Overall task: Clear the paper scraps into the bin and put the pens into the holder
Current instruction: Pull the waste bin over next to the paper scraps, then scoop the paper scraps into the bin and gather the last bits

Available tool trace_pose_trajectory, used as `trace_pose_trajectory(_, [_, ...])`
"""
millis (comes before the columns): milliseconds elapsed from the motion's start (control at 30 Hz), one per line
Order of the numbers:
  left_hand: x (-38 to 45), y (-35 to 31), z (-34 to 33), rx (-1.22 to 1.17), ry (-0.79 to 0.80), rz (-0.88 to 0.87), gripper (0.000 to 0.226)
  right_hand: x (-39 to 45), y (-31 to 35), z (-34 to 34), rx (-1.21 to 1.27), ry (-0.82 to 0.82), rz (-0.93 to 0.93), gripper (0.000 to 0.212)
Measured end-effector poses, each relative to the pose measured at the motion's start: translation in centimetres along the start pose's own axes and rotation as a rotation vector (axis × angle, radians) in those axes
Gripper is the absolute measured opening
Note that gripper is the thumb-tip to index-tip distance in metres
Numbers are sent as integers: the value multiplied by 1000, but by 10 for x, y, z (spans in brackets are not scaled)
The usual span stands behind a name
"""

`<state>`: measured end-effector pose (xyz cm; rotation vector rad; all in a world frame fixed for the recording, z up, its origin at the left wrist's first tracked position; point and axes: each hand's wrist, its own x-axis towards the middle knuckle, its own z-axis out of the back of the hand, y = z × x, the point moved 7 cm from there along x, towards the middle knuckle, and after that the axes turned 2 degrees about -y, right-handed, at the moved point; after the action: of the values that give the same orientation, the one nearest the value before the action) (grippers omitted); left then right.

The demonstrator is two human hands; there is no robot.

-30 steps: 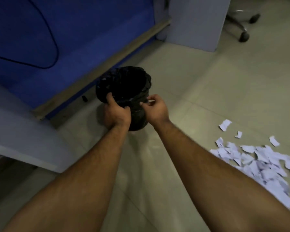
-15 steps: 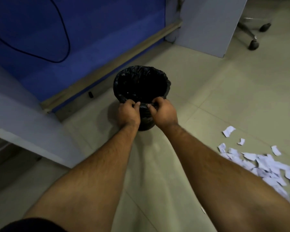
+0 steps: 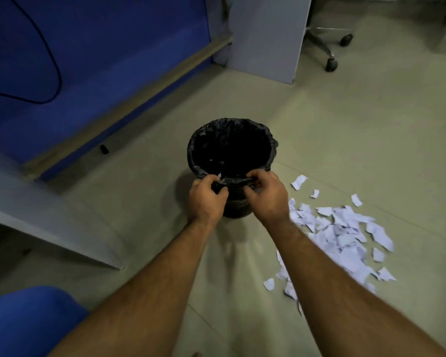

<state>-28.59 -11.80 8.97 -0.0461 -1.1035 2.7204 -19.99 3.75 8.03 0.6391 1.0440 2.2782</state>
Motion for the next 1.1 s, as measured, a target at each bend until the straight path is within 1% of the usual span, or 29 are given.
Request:
trace_pose_trajectory(167, [-43, -20, -5, 4, 0, -3, 32, -32, -14, 37, 49, -15, -41, 29])
trace_pose_trajectory(367, [-71, -20, -12, -12, -30, 39, 33, -53, -25, 47, 95, -29, -77, 29])
trace_pose_trajectory(433, [-75, -20, -13, -19, -35, 45, 37, -54, -26, 44, 117, -36, -86, 30])
trace_pose_trajectory(500, [-80, -22, -11, -49, -48, 37, 48, -56, -26, 41, 159, -29, -110, 35])
trace_pose_trajectory(567, [-88, -23, -8, -90, -114, 29, 52, -58, -25, 43, 236, -39, -159, 44])
trace_pose_trajectory(600, [-95, -24, -6, -106, -147, 19, 48, -62, -26, 47, 291, -70, -196, 45])
trace_pose_trajectory(667, [-111, -27, -11, -162, -167, -14, 30, -71, -27, 59, 385, -151, -263, 37])
trace_pose_trajectory(700, [-117, -28, -18, -192, -137, -36, 21, -77, -29, 65, 396, -181, -292, 30])
trace_pose_trajectory(767, [-127, -30, -43, -205, -11, -70, 7, -92, -47, 75, 363, -202, -367, 17])
trace_pose_trajectory(833, [-136, -27, -81, -187, 180, -61, 2, -109, -92, 85, 283, -212, -526, 7])
trace_pose_trajectory(867, [-142, -24, -102, -172, 295, -43, 3, -119, -118, 90, 242, -222, -634, 9])
trace_pose_trajectory(933, [-163, -19, -153, -88, 543, -27, 11, -145, -175, 103, 110, -218, -820, 16])
trace_pose_trajectory(967, [-171, -16, -172, -25, 628, -44, 19, -155, -191, 106, 40, -190, -851, 19])
trace_pose_trajectory(1033, [-187, -10, -207, 138, 748, -134, 38, -173, -217, 108, -104, -134, -844, 28])
trace_pose_trajectory(1067, [-194, -8, -222, 227, 786, -195, 47, -180, -226, 108, -204, -117, -820, 35])
trace_pose_trajectory(1100, [-196, -7, -232, 311, 790, -258, 54, -185, -234, 107, -327, -98, -789, 44])
